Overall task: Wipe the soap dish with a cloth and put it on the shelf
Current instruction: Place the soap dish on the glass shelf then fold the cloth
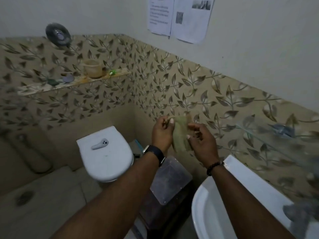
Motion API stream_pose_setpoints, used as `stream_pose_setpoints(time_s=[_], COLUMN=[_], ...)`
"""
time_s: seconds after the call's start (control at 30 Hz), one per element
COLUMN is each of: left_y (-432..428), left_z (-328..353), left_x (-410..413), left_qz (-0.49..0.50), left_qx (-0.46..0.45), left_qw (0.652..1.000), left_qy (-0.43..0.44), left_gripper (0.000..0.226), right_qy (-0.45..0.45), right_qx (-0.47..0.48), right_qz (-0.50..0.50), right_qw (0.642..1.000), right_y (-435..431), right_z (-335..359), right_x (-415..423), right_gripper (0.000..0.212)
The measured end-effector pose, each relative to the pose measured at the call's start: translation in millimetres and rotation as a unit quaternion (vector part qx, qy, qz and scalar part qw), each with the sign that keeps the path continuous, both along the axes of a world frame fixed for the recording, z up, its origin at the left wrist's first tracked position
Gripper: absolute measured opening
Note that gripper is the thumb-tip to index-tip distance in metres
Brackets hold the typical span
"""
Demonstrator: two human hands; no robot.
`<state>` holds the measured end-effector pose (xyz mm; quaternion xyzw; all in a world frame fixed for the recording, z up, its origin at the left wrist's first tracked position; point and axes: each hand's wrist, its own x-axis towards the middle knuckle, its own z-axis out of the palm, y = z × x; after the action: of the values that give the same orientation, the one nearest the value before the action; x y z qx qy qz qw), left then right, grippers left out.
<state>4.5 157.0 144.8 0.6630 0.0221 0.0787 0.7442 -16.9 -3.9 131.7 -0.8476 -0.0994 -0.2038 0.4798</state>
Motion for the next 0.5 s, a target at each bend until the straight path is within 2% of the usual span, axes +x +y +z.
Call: stream_pose_setpoints(time_s=[0.07,0.1,0.2,0.27,0.43,0.5], left_y=[19,26,41,45,38,29], left_z=[-39,-57,-108,-144,-215,-255], left_x=[19,26,38,51,71,86], left_qz=[-0.019,-0.037,-0.076,-0.096,-0.159,-0.157], left_qx=[-0.009,-0.013,0.004,0.004,-0.014,0.006], left_qw=[0.997,0.992,0.970,0.955,0.915,0.897], left_qy=[0.076,0.119,0.229,0.282,0.370,0.413], left_gripper=[0.034,0.035,0.016,0.026,0.020,0.029], right_qy=[0.066,0.103,0.209,0.267,0.344,0.374], right_qx=[0.003,-0.001,-0.042,-0.094,-0.135,-0.126], right_qz=[-0.006,-0.015,-0.031,-0.039,-0.058,-0.091], right_qw=[0.998,0.995,0.977,0.958,0.927,0.914], right_y=[12,16,19,18,15,13], right_z=[-27,-42,-95,-134,-214,-242], right_x=[22,31,56,71,86,98], right_gripper=[0.029,0.028,0.028,0.031,0.027,0.026])
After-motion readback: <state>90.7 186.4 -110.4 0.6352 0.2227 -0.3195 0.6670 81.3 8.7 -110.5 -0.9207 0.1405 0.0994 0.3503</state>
